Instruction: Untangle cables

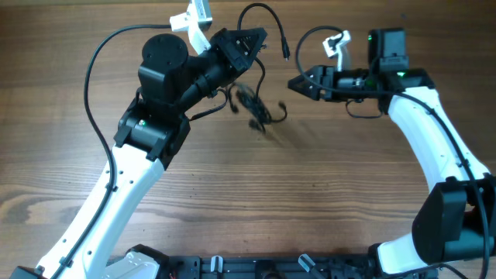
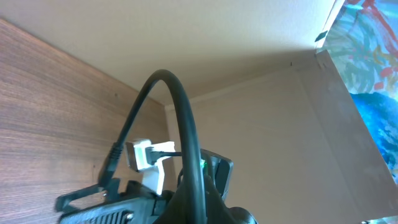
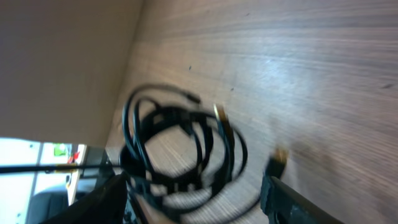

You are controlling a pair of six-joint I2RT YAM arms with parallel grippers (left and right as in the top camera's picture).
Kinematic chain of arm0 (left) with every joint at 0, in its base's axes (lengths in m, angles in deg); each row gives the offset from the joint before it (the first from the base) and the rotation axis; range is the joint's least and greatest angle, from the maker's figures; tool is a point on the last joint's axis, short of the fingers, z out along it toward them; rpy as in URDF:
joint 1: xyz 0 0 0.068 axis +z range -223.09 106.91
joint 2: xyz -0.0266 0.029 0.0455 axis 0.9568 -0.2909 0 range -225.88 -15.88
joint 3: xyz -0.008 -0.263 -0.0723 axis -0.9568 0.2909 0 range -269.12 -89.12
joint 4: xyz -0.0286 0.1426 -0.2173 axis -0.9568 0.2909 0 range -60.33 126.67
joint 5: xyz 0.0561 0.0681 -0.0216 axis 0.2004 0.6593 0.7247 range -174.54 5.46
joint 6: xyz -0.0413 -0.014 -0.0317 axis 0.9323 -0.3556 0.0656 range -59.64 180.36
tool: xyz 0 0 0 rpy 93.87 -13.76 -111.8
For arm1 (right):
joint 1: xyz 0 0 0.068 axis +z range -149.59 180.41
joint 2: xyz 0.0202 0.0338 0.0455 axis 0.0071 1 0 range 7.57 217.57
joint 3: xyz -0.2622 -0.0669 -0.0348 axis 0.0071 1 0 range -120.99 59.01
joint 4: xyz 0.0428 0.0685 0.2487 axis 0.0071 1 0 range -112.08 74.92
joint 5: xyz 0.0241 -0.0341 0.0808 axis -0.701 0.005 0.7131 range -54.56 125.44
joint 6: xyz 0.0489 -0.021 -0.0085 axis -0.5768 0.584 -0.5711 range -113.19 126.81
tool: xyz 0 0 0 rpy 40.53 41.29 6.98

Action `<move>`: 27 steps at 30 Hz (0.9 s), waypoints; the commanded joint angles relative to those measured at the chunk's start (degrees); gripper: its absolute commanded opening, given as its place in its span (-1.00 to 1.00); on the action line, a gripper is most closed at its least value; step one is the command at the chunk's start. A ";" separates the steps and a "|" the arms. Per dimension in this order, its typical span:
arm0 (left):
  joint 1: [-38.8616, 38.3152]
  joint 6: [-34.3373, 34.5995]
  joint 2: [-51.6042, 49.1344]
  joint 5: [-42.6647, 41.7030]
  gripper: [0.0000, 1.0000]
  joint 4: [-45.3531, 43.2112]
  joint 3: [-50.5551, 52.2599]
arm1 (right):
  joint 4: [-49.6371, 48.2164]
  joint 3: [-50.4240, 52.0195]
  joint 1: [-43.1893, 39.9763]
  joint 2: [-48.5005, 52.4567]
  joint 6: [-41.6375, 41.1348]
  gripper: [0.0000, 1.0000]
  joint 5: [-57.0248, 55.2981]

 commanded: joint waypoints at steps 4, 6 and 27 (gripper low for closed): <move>0.15 1.09 1.44 -1.55 -0.92 -0.46 -0.28 | -0.46 -1.18 4.48 0.92 -2.54 0.33 -0.72; 0.37 1.09 1.44 -1.51 -0.92 -0.46 -0.28 | -0.44 -1.18 5.42 1.77 -2.40 0.33 -0.72; -2.29 -5.27 -10.71 16.92 -0.92 23.96 -0.17 | 3.26 -1.18 1.73 1.99 -4.48 0.35 -13.84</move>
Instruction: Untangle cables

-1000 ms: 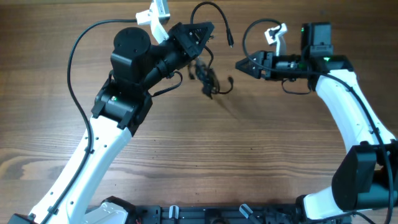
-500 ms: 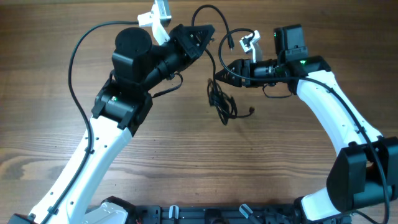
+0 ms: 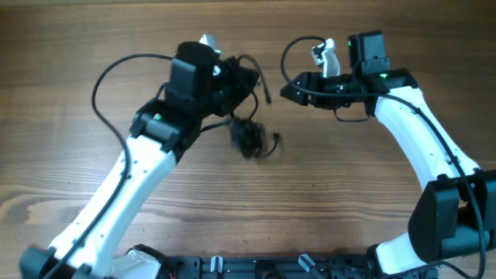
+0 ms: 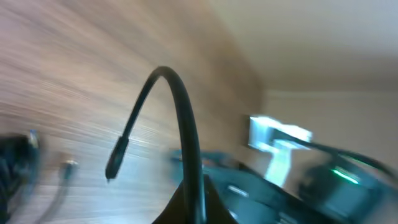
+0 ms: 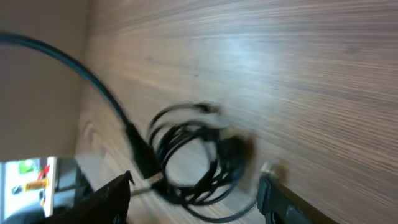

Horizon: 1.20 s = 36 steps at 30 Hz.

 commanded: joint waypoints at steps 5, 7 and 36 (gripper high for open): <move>0.24 -8.85 -16.59 10.49 -0.70 -4.37 -0.17 | 0.61 -1.18 -1.25 0.90 -0.42 0.36 -2.43; 0.44 -10.82 -21.68 10.47 0.19 -6.01 -0.17 | 0.81 -1.18 -1.25 0.90 -0.44 0.36 -2.43; -4.90 -24.09 -5.31 13.90 0.39 27.89 0.17 | 2.91 -1.18 -1.25 0.90 1.44 0.57 -4.15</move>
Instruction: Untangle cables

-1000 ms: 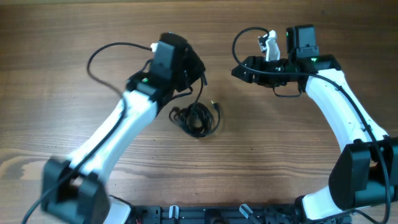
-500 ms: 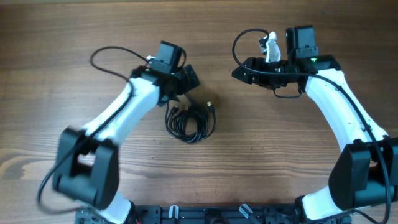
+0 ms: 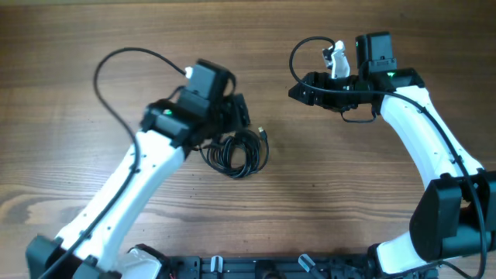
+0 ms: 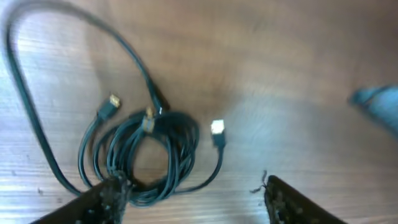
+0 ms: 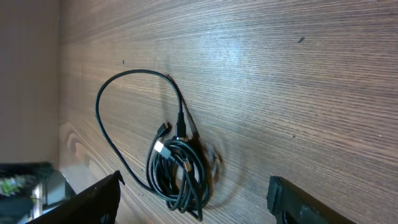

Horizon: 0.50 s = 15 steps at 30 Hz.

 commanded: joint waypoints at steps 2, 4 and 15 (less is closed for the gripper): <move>-2.14 2.08 -4.63 3.34 0.39 1.90 3.28 | 0.04 -1.16 0.09 0.90 1.14 0.58 -0.61; -2.16 2.21 -5.42 3.39 0.39 1.92 4.09 | -0.02 -1.16 0.09 0.90 1.14 0.62 -0.61; -2.21 2.16 -9.79 3.52 0.40 1.70 5.70 | 0.44 -1.16 0.09 0.90 1.27 0.64 -0.66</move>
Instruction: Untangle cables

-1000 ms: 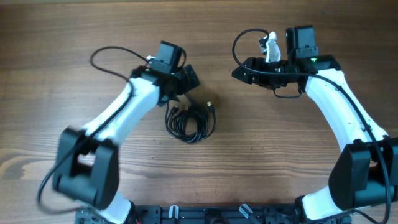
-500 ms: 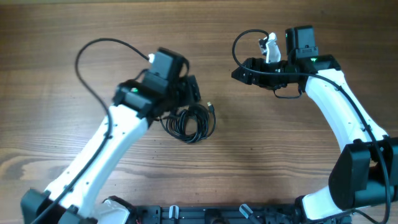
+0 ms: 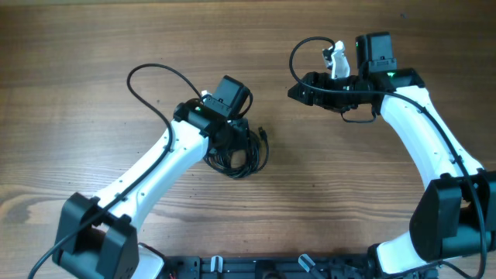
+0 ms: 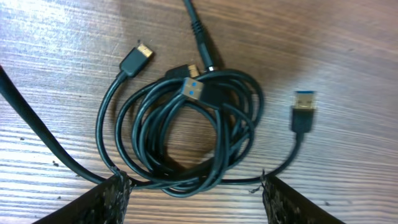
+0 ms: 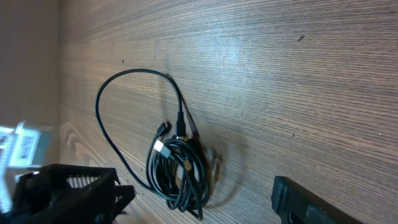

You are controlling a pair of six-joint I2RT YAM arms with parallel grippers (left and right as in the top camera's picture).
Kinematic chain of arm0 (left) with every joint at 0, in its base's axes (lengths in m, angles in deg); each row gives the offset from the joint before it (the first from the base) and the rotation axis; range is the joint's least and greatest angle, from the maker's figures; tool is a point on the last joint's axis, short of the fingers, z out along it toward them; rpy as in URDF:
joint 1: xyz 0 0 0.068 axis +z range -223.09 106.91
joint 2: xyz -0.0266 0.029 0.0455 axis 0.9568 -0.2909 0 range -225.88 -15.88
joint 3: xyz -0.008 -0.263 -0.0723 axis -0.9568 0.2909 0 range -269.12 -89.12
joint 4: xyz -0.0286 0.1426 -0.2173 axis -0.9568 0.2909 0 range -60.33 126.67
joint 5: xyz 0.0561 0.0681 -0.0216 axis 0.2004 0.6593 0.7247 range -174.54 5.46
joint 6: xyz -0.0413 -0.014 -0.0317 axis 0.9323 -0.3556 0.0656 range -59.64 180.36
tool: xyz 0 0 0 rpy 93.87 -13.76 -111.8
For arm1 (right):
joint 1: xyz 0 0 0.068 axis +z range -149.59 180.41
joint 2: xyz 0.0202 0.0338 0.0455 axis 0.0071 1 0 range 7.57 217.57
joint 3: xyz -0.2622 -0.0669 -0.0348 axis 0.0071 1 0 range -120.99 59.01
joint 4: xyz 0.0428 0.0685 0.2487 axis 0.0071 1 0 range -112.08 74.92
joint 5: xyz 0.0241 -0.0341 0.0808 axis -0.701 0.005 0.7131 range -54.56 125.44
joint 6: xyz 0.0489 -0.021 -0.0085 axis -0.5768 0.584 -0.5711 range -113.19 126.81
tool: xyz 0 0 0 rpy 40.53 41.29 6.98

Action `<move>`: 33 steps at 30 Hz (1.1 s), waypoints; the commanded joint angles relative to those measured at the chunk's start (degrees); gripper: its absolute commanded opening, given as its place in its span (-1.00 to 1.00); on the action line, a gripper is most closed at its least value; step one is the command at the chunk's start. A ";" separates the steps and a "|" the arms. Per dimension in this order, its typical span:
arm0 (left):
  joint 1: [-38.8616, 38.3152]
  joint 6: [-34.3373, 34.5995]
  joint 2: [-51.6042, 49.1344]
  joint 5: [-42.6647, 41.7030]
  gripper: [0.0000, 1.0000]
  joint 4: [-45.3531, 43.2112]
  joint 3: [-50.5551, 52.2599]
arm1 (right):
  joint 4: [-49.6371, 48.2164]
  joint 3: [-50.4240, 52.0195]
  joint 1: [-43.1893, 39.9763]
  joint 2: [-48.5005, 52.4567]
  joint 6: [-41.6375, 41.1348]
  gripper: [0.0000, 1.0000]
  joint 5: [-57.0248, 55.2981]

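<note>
A coil of black cables [image 4: 186, 134] lies on the wooden table, several plugs sticking out, one a blue-tipped USB [image 4: 191, 87], another lying apart to the right [image 4: 303, 112]. One long loop [image 5: 102, 115] runs out of the coil. My left gripper [image 4: 193, 182] hangs open low over the coil, fingers either side of its near edge, nothing held. In the overhead view the left wrist covers part of the coil [image 3: 242, 159]. My right gripper [image 3: 294, 91] stands open and empty, up and to the right of the coil.
The left arm's own black lead [image 3: 147, 77] arcs over the table behind it. The right arm's lead [image 3: 298, 50] curls above its wrist. Bare wood table [image 3: 349, 178] lies all around the coil.
My left gripper has come lower and closer over the coil, which now fills its view. It is still open. The coil and the right arm have not moved.
At first my left gripper was shut on a cable, the coil dangling in the air near the open right gripper. A moment later it still hung from it, lower. Then the coil lay on the table under the open left gripper, which now hangs close above it.
</note>
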 commanded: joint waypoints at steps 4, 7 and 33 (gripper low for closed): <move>-0.15 0.74 -2.78 1.20 0.40 -0.09 1.07 | 0.50 -1.18 0.09 0.87 1.27 0.65 -0.81; -0.33 0.74 -3.19 1.44 0.40 0.15 1.07 | 0.74 -1.18 0.09 0.87 1.49 0.65 -0.81; -0.42 5.29 -4.11 5.49 0.12 -7.13 9.51 | 1.20 -1.18 0.09 0.87 2.56 0.67 -0.79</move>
